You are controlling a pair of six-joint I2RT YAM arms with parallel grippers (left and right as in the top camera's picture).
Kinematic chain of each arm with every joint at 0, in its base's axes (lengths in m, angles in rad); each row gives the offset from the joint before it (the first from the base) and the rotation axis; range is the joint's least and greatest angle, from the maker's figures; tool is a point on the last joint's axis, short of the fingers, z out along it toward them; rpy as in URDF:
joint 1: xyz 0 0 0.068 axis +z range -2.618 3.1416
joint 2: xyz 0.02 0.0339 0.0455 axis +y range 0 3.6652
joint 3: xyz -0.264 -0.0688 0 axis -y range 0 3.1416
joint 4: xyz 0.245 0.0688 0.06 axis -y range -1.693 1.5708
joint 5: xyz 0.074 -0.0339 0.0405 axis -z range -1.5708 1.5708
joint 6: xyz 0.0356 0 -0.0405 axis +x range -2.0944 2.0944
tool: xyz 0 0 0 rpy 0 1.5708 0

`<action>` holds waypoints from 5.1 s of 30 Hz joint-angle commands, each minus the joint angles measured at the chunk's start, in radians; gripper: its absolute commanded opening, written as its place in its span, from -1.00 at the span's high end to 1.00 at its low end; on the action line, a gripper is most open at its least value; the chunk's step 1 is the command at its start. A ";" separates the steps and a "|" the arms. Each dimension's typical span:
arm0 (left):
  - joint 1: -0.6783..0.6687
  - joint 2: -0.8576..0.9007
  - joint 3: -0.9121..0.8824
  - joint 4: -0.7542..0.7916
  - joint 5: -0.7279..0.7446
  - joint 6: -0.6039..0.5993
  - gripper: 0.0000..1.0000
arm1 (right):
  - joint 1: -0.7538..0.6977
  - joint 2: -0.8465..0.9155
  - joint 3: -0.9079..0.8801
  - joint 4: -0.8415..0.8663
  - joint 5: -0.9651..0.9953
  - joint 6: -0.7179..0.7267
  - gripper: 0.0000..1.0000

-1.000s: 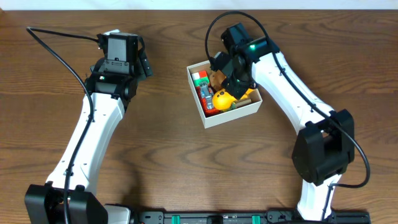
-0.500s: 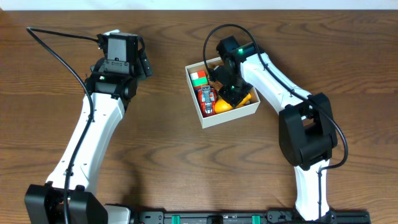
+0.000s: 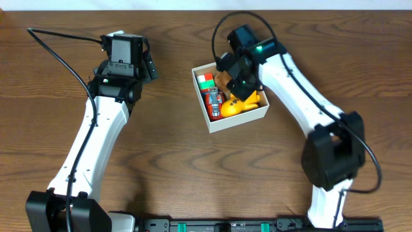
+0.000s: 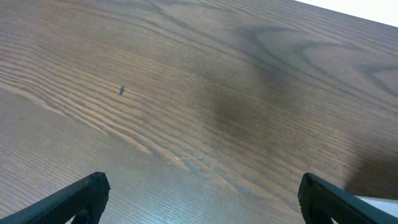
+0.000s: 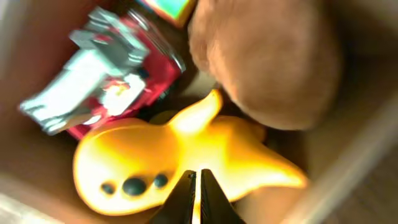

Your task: Pack container

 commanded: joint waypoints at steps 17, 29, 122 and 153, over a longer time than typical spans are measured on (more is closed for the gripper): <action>0.006 -0.004 0.015 -0.003 -0.002 -0.005 -0.96 | -0.104 -0.047 0.023 0.201 0.188 0.172 -0.98; 0.006 -0.004 0.015 -0.003 -0.002 -0.005 -0.96 | -0.225 -0.046 0.023 0.261 0.187 0.200 -0.98; 0.006 -0.004 0.015 -0.003 -0.002 -0.005 -0.96 | -0.457 -1.920 -1.777 1.048 0.026 0.386 -0.98; 0.006 -0.004 0.015 -0.003 -0.002 -0.005 -0.96 | -0.457 -1.913 -1.777 1.036 0.026 0.391 -0.98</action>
